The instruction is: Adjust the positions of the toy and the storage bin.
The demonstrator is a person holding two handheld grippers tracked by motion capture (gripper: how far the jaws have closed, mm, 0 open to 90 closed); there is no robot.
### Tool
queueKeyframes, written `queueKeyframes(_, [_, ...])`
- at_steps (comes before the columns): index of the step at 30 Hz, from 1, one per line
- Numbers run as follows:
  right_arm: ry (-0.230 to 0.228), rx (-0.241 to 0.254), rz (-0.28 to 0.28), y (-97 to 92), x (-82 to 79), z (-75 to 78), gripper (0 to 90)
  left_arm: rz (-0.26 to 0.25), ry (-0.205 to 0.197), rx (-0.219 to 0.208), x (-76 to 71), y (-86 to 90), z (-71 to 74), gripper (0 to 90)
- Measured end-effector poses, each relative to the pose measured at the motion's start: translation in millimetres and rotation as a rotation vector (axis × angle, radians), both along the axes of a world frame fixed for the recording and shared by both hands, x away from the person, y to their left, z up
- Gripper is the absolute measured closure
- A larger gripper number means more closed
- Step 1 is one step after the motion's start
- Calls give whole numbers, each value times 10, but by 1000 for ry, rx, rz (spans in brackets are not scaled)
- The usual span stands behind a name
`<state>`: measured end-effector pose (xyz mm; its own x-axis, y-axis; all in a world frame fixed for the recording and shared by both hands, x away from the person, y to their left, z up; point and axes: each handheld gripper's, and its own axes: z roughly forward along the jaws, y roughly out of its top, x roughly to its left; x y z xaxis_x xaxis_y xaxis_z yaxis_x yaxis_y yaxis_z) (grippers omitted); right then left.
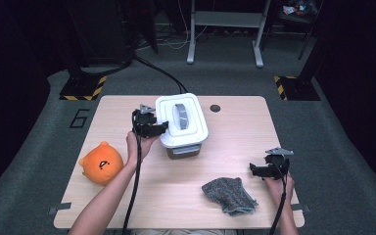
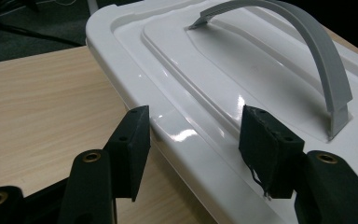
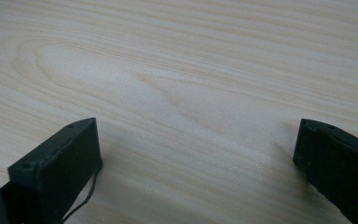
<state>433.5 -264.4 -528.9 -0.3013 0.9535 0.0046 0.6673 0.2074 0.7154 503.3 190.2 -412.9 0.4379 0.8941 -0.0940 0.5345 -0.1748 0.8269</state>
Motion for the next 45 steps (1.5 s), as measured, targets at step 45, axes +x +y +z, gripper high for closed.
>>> queueKeyframes(45, [0, 0, 0, 0, 0, 0, 0, -2, -59, 4, -291, -66, 14, 175])
